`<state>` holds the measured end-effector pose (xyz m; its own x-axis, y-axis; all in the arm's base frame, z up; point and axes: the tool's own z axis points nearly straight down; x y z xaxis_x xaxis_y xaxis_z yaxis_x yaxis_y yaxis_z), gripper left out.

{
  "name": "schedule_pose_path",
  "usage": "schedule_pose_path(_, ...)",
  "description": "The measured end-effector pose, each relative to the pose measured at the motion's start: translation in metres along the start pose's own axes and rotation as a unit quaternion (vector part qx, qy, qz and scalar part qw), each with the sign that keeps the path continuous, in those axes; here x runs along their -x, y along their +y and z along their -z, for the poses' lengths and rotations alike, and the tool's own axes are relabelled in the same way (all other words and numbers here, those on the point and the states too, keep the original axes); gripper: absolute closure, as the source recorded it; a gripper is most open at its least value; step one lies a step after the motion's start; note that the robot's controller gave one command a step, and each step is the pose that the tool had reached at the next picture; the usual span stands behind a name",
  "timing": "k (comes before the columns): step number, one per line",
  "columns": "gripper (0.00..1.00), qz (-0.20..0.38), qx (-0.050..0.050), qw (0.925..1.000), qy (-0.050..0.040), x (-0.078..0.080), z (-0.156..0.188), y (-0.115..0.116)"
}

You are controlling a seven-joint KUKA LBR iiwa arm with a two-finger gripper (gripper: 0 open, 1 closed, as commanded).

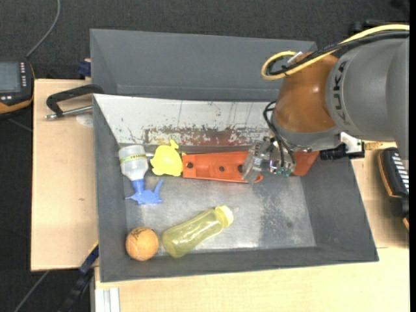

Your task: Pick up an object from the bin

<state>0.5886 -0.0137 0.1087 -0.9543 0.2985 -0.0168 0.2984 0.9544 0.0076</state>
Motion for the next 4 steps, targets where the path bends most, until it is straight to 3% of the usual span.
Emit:
schedule_pose_path(1, 1.0, 0.002, 0.001, 1.0, -0.002, 0.005, -0.001, 0.013)
schedule_pose_path(3, 1.0, 0.001, 0.002, 1.0, -0.0038, 0.005, 0.066, 0.014)
schedule_pose_path(4, 0.0, -0.019, 0.002, 0.9998, -0.0019, 0.005, 0.05, 0.016)
